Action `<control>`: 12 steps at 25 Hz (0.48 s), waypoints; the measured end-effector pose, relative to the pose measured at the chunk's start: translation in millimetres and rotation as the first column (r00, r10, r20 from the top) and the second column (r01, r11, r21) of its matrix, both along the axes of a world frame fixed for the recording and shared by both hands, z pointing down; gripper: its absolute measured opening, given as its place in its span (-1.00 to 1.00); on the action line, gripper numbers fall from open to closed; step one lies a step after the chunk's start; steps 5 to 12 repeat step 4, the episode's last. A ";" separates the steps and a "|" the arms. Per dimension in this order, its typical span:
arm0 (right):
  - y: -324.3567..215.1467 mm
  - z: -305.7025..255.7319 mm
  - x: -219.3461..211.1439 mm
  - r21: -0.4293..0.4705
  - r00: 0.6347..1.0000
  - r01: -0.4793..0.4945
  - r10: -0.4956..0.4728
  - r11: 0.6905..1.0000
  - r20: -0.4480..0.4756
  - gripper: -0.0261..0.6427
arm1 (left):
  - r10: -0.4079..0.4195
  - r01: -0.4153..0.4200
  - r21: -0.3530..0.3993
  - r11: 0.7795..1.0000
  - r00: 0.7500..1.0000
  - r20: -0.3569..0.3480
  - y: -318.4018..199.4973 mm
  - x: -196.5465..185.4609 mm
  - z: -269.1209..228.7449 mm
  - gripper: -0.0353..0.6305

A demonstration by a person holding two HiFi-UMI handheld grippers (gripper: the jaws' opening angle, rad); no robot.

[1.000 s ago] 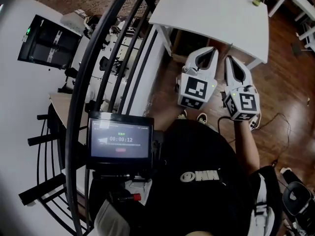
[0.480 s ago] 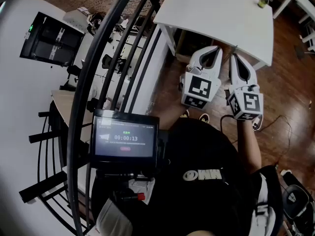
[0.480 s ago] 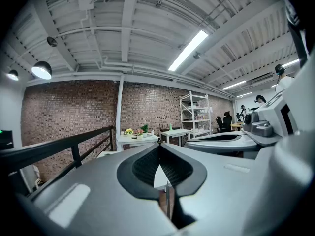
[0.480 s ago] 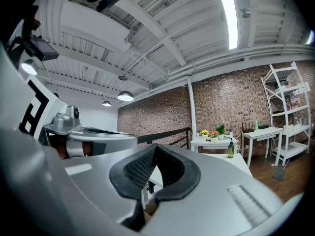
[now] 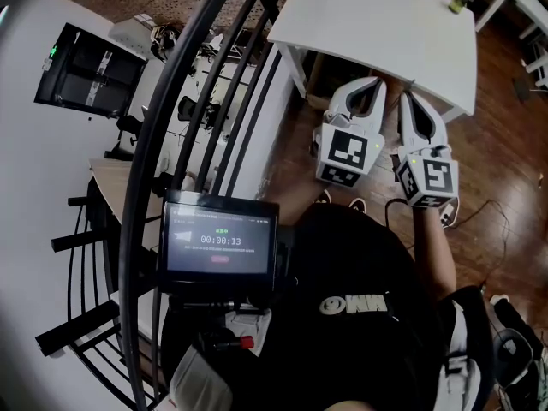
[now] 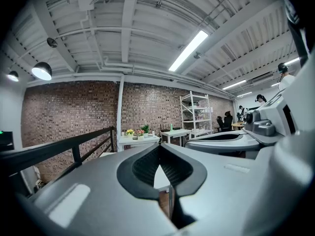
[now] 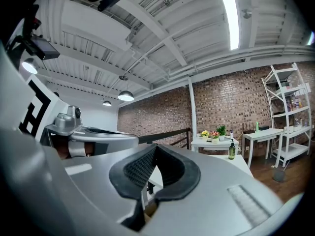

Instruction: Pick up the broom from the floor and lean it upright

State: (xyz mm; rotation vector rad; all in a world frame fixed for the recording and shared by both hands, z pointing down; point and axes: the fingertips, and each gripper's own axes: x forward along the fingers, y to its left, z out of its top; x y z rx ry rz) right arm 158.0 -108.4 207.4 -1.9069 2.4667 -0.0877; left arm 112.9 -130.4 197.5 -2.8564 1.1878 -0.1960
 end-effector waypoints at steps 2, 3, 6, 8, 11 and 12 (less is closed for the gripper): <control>-0.1 -1.1 0.3 0.002 1.000 -0.003 0.003 1.000 -0.001 -0.91 | 0.000 0.000 0.001 1.000 1.000 -0.003 -0.9 -0.7 -1.3 -0.85; 0.0 -1.5 0.5 0.002 1.000 -0.004 0.004 1.000 0.000 -0.91 | 0.001 0.000 0.003 1.000 1.000 -0.004 -1.3 -1.0 -2.1 -0.85; 0.0 -1.9 0.8 0.002 1.000 -0.005 0.005 1.000 0.000 -0.91 | 0.001 0.000 0.004 1.000 1.000 -0.005 -1.7 -1.3 -2.9 -0.85; 0.0 -1.9 0.8 0.002 1.000 -0.005 0.005 1.000 0.000 -0.91 | 0.001 0.000 0.004 1.000 1.000 -0.005 -1.7 -1.3 -2.9 -0.85; 0.0 -1.9 0.8 0.002 1.000 -0.005 0.005 1.000 0.000 -0.91 | 0.001 0.000 0.004 1.000 1.000 -0.005 -1.7 -1.3 -2.9 -0.85; 0.0 -1.9 0.8 0.002 1.000 -0.005 0.005 1.000 0.000 -0.91 | 0.001 0.000 0.004 1.000 1.000 -0.005 -1.7 -1.3 -2.9 -0.85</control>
